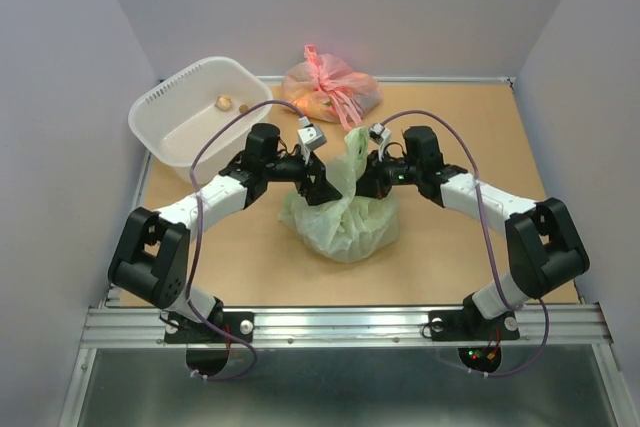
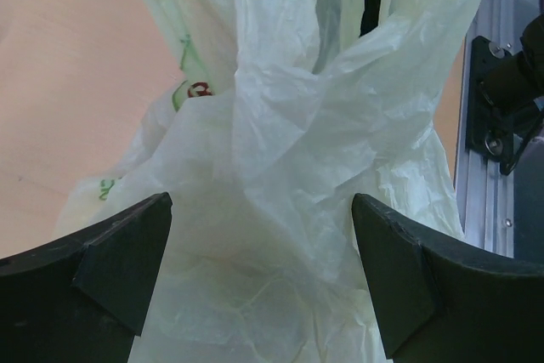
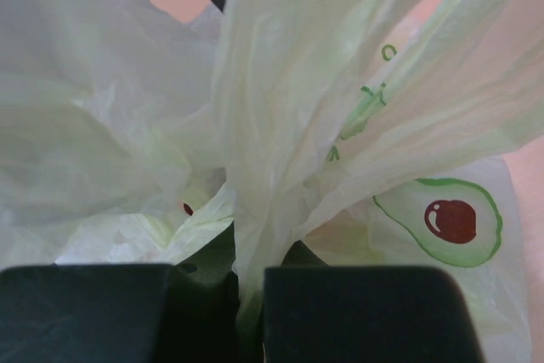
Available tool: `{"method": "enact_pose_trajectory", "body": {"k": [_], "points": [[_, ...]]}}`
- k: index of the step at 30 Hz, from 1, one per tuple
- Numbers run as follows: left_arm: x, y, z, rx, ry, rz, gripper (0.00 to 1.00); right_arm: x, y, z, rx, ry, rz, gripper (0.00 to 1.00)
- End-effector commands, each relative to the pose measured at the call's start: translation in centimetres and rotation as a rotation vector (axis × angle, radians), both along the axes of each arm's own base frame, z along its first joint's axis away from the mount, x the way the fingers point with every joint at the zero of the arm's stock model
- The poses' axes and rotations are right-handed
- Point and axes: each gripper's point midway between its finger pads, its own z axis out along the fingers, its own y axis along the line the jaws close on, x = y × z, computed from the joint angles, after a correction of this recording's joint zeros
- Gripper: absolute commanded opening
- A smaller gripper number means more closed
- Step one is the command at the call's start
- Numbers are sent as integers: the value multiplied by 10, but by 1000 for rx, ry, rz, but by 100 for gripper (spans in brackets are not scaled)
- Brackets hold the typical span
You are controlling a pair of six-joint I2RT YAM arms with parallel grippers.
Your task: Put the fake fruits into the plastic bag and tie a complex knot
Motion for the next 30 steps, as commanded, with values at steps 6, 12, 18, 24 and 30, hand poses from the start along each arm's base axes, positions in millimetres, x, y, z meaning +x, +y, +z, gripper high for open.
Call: {"method": "enact_pose_trajectory", "body": {"k": [6, 12, 18, 24, 30], "points": [[2, -34, 23, -100, -92, -86, 99, 2, 21, 36, 66, -131, 122, 1], [5, -37, 28, -123, -94, -106, 41, -4, 19, 36, 62, -140, 119, 0], [-5, -12, 52, -139, -140, -82, 0, -4, 6, 33, 18, -158, 42, 0], [-35, 8, 66, -76, -203, -144, 0, -6, -6, 31, -69, -214, 77, 0], [-64, 8, 43, 10, -184, -306, 0, -3, -4, 20, -143, -249, 223, 0]]}}
